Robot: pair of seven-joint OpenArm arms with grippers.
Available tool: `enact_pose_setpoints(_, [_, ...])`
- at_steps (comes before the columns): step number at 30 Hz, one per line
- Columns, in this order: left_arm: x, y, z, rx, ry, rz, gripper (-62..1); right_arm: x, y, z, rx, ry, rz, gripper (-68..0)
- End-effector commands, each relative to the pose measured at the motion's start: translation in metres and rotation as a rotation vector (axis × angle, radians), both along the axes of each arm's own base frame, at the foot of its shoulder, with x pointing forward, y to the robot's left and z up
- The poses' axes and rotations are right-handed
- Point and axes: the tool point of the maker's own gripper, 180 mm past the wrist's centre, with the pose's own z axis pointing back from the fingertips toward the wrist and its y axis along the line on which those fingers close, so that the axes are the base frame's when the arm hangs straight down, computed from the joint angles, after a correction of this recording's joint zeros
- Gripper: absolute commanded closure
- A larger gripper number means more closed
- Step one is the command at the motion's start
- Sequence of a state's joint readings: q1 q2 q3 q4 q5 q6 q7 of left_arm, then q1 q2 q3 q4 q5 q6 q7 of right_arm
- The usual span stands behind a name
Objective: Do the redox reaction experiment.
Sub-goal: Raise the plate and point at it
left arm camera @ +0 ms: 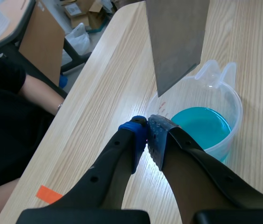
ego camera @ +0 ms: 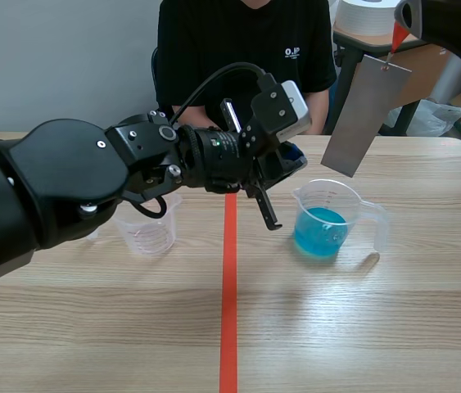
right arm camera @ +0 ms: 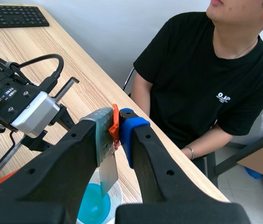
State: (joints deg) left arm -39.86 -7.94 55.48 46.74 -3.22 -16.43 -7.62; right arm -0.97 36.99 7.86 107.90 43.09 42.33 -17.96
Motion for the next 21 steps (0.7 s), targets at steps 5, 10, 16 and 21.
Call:
enact_pose_setpoints(5, [0.0010, -0.0114, 0.0239, -0.059, -0.040, -0.025, -4.9, 0.0001, -0.0005, 0.0124, 0.004, -0.036, 0.004, -1.7])
enact_pose_setpoints(10, [0.0011, -0.0114, 0.0240, -0.060, -0.040, -0.025, -4.9, 0.0001, -0.0005, 0.0124, 0.004, -0.036, 0.004, -1.7])
enact_pose_setpoints(16, [0.0012, -0.0113, 0.0243, -0.063, -0.038, -0.024, -4.9, 0.0001, -0.0005, 0.0124, 0.004, -0.036, 0.004, -1.7])
enact_pose_setpoints(21, [0.0012, -0.0113, 0.0243, -0.063, -0.038, -0.024, -4.9, 0.0001, -0.0005, 0.0124, 0.004, -0.036, 0.004, -1.7])
